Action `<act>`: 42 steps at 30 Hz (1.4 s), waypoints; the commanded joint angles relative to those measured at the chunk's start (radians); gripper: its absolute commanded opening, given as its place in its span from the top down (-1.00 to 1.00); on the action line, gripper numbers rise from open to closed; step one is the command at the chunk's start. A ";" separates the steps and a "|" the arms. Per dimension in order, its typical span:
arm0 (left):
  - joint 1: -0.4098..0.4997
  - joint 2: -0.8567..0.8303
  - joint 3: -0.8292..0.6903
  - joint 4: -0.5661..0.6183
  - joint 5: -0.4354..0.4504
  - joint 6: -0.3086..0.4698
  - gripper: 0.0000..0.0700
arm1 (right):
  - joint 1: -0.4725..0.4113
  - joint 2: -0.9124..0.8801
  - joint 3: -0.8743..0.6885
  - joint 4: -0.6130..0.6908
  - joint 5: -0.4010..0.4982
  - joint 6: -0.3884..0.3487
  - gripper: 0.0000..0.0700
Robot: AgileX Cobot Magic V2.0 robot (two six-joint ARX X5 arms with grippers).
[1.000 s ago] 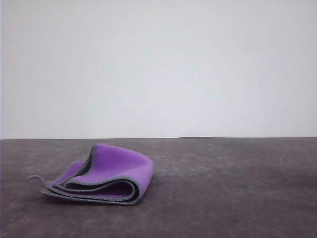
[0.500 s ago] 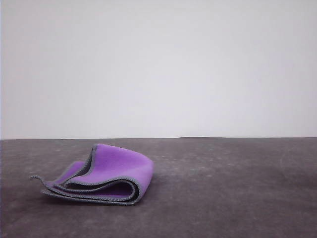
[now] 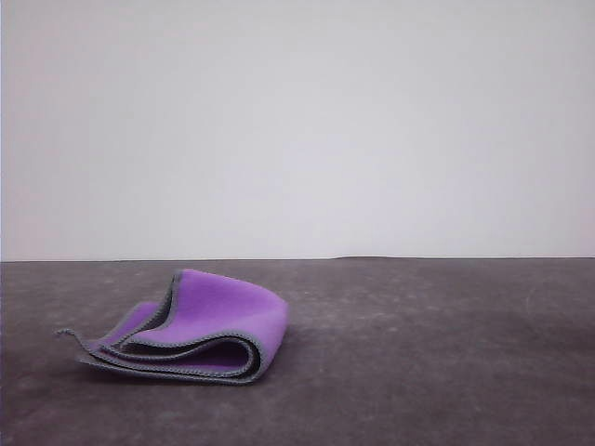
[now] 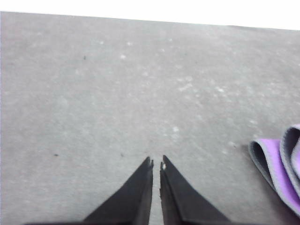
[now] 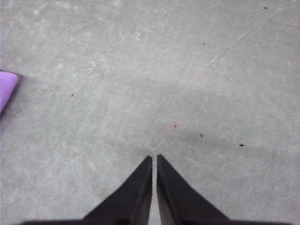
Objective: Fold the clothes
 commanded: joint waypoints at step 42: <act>0.002 -0.004 -0.020 -0.009 -0.065 -0.029 0.95 | -0.156 -0.484 -0.418 0.466 0.008 -0.189 0.97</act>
